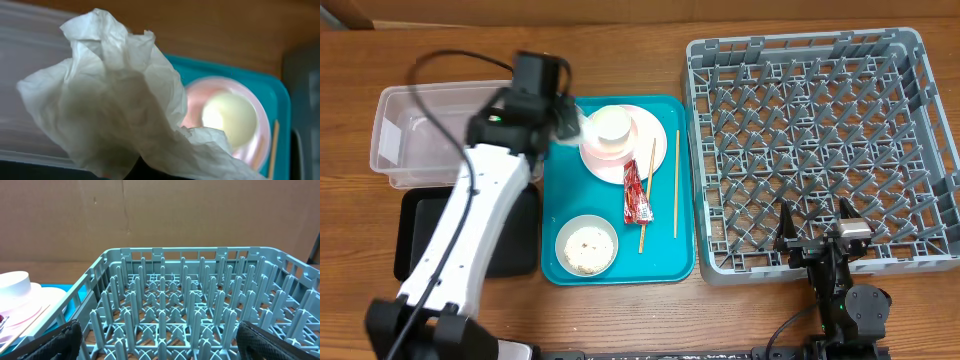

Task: Sort waste into correct bins and load items into the dishwasher
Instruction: 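Carry the tissue left and release it into the clear bin, then reach the left gripper to the red wrapper and grasp it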

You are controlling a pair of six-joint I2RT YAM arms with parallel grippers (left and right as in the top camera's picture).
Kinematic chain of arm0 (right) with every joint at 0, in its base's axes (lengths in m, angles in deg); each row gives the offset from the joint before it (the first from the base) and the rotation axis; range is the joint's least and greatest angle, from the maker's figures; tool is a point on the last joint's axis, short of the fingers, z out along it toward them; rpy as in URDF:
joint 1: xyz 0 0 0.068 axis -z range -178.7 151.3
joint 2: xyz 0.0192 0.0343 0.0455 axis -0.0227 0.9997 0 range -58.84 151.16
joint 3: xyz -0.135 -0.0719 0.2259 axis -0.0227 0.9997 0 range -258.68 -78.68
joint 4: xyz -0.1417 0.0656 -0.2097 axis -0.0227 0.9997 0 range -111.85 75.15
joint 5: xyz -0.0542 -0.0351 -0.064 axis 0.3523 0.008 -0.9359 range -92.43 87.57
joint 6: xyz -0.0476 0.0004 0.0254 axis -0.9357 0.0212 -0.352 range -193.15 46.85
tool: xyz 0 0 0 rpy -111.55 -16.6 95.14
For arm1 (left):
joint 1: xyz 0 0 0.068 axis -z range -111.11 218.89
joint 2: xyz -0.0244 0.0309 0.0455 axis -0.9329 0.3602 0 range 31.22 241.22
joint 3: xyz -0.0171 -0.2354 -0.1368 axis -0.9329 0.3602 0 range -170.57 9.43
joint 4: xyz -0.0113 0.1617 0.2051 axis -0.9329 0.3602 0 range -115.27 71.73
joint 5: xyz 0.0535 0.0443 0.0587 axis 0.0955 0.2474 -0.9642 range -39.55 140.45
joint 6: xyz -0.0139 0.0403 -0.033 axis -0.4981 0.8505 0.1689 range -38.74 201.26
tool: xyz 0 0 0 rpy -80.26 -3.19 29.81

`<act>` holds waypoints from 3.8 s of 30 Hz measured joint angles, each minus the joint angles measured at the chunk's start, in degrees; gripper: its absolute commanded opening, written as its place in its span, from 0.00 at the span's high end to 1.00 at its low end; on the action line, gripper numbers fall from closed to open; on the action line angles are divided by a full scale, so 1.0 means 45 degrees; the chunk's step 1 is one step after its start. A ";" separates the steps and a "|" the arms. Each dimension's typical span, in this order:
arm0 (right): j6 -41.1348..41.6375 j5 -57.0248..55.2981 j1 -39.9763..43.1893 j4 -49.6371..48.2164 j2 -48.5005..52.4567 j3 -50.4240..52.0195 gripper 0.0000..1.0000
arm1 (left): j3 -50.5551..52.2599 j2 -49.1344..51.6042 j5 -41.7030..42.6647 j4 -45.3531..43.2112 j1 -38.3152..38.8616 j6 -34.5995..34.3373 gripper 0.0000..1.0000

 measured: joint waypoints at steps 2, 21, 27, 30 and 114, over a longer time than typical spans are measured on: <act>0.0000 0.0000 0.0000 0.0000 0.0000 0.0000 0.00 | -0.0117 -0.0102 -0.0767 0.0024 -0.0515 0.0000 0.96; 0.0000 0.0000 0.0000 0.0000 0.0000 0.0000 0.00 | 0.0316 0.3123 -0.1593 -0.0374 -0.4119 0.0000 0.88; 0.0000 0.0000 0.0000 -0.0005 0.0000 0.0000 0.00 | 0.0359 0.3667 -0.1457 -0.0733 -0.4143 0.0019 0.56; 0.0000 0.0000 0.0000 -0.0005 0.0000 0.0000 0.00 | 0.0359 0.3667 -0.1423 -0.0738 -0.4143 0.0019 0.36; 0.0005 0.0000 0.0000 -0.0005 0.0000 0.0000 0.00 | 0.4318 0.0199 0.1185 -0.0529 0.4983 -0.2642 0.57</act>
